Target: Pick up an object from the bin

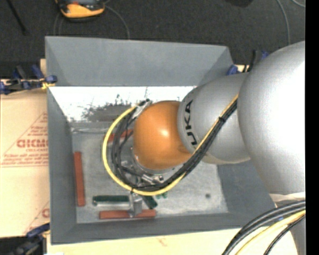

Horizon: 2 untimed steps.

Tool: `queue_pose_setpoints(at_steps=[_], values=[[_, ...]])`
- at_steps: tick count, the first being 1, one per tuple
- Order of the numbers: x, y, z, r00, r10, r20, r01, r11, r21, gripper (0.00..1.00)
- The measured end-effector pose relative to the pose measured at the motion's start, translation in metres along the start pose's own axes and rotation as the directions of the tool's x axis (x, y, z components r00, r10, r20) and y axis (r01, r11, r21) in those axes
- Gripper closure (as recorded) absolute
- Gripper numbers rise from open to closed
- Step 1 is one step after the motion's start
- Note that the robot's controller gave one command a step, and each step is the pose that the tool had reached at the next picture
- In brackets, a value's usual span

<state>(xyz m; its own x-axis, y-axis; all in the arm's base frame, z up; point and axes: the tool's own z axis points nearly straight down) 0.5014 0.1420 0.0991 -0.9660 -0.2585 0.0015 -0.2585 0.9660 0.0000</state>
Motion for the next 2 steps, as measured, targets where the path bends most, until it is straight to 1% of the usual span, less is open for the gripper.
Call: queue_pose_setpoints(at_steps=[1, 2], values=[[0.0064, 0.0096, 0.0261, 0.944, 0.331, -0.003, -0.331, 0.944, -0.001, 1.0], [0.0064, 0.0096, 0.0261, 0.943, 0.332, -0.003, -0.332, 0.943, -0.001, 1.0]])
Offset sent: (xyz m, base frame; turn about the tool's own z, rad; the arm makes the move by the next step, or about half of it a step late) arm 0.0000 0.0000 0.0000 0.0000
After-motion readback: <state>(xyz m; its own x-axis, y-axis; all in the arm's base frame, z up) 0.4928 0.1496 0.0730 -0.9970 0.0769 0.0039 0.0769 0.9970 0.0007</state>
